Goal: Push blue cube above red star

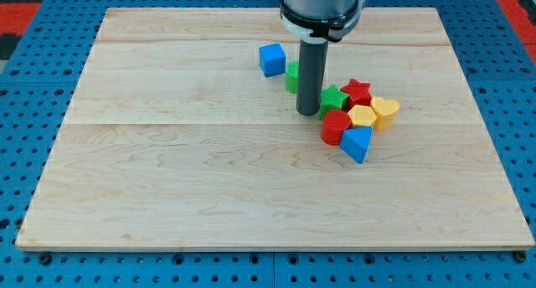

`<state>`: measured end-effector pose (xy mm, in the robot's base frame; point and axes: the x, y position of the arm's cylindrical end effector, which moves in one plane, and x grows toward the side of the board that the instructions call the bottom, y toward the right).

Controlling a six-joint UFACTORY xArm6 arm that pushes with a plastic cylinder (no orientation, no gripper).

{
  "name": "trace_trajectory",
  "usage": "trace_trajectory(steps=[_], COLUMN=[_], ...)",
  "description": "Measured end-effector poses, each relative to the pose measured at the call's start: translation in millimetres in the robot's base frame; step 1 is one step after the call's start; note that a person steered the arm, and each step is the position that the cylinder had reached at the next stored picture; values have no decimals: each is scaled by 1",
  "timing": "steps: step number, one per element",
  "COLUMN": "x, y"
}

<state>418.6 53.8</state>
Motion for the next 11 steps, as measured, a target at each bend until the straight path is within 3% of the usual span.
trace_trajectory(steps=[2,3,6,9,10,11], x=[-75,-100,-122,-91,-115,-125], y=[-92,-84,-29,121,115,62])
